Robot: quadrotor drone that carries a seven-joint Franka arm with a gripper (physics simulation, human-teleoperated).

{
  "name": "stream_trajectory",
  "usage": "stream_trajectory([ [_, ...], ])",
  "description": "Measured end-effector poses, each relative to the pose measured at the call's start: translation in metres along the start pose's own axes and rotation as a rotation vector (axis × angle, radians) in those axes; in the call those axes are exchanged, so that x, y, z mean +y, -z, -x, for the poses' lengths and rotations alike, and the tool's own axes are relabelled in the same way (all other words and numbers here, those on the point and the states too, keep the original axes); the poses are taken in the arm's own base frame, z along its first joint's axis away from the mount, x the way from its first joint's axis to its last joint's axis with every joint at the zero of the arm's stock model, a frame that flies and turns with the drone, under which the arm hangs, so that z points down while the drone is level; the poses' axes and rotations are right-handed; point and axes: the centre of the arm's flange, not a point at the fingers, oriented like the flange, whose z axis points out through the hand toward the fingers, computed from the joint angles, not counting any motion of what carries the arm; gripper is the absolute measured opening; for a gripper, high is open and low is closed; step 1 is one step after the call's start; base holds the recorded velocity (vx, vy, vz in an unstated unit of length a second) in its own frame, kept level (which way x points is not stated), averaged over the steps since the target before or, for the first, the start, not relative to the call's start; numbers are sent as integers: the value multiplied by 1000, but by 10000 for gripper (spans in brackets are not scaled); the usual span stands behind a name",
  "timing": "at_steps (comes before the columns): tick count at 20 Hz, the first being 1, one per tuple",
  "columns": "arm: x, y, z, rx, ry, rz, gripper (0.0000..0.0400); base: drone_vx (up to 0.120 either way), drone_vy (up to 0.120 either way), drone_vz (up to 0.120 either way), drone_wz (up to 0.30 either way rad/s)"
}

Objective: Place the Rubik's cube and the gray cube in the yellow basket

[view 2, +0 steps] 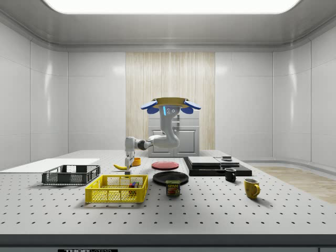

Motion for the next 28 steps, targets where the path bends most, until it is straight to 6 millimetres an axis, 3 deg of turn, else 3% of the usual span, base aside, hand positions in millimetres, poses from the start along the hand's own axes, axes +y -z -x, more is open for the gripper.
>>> stream_trajectory([
  [5,0,-5,0,0,0,0,400,0,0,0,0],
  [14,-5,-34,-5,0,0,0,400,0,0,0,0],
  [28,-12,-56,-15,0,0,0,400,0,0,0,0],
])
